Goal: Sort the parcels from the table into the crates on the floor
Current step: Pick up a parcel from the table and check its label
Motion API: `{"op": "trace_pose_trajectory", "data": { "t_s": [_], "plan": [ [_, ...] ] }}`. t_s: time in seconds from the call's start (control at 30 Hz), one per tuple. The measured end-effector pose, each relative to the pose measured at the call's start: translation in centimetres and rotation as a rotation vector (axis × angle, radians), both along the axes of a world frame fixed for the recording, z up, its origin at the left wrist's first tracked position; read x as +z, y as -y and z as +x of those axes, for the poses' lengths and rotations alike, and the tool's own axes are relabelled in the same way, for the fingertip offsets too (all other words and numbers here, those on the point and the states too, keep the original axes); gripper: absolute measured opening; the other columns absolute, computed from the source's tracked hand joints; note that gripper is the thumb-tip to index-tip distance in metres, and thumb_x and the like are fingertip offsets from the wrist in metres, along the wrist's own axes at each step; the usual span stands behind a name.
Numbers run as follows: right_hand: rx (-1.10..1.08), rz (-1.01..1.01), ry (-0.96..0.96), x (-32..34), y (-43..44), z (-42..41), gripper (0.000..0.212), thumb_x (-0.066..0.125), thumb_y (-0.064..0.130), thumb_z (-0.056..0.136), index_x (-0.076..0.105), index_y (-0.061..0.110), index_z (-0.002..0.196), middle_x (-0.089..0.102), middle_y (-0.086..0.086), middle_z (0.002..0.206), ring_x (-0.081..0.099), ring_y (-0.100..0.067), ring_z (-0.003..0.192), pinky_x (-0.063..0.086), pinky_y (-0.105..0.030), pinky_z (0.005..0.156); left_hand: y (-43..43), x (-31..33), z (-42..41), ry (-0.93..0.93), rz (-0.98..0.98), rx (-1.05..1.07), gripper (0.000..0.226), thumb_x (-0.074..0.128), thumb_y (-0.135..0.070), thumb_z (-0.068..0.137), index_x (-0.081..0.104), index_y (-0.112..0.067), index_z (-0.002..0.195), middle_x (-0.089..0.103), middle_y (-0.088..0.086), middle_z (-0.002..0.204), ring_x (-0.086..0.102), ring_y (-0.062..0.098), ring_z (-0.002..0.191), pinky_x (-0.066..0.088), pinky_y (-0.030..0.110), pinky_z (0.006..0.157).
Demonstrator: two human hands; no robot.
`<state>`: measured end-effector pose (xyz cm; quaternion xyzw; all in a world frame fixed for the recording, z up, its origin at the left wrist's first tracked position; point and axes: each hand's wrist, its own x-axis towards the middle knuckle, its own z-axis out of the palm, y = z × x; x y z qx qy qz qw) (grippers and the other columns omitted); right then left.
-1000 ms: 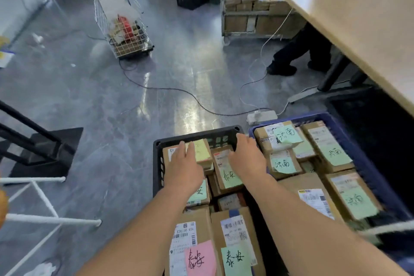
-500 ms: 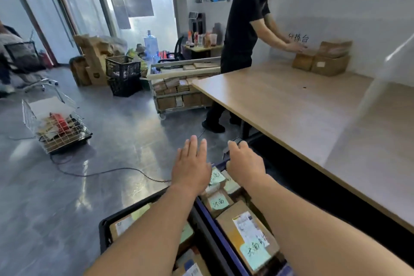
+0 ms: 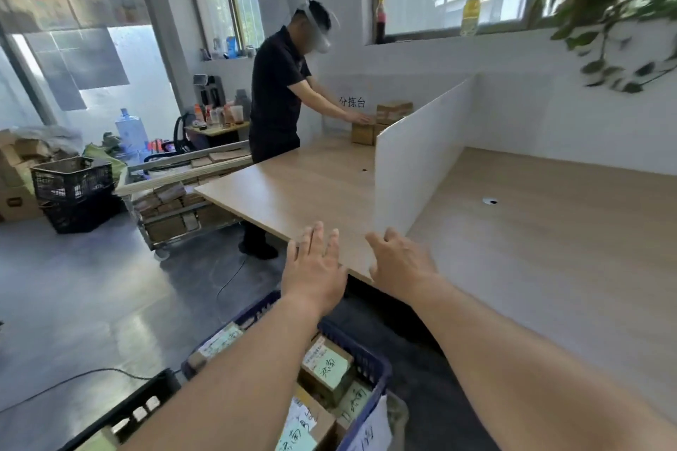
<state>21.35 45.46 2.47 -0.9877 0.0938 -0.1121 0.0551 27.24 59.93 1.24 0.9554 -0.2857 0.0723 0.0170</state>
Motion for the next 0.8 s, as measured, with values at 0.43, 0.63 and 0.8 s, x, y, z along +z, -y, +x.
{"op": "trace_pose_trajectory", "data": {
  "t_s": [0.43, 0.63, 0.8],
  "plan": [
    [-0.43, -0.074, 0.006, 0.3, 23.7, -16.0, 0.069, 0.051, 0.043, 0.092, 0.016, 0.032, 0.15, 0.037, -0.007, 0.143, 0.043, -0.026, 0.128, 0.044, -0.038, 0.089, 26.2, 0.4, -9.7, 0.042, 0.046, -0.396, 0.065, 0.017, -0.049, 0.101, -0.01, -0.021, 0.153, -0.015, 0.01, 0.16, -0.013, 0.026, 0.148, -0.006, 0.048, 0.117],
    [-0.637, -0.109, -0.045, -0.8, 29.3, -21.9, 0.073, 0.049, 0.051, 0.092, 0.011, 0.032, 0.151, 0.03, -0.01, 0.151, 0.036, -0.026, 0.134, 0.044, -0.04, 0.092, 34.6, -0.4, -13.9, 0.042, 0.066, -0.615, 0.065, 0.014, -0.053, 0.1, -0.008, -0.023, 0.153, -0.014, 0.008, 0.161, -0.013, 0.024, 0.148, -0.005, 0.048, 0.117],
    [-0.821, -0.126, -0.111, -0.9, 32.0, -26.4, 0.075, 0.05, 0.051, 0.091, 0.012, 0.03, 0.151, 0.033, -0.011, 0.147, 0.038, -0.026, 0.131, 0.043, -0.04, 0.093, 39.8, -0.6, -15.9, 0.045, 0.051, -0.78, 0.065, 0.015, -0.054, 0.099, -0.007, -0.024, 0.153, -0.013, 0.008, 0.161, -0.012, 0.025, 0.148, -0.006, 0.049, 0.117]
  ]
}}
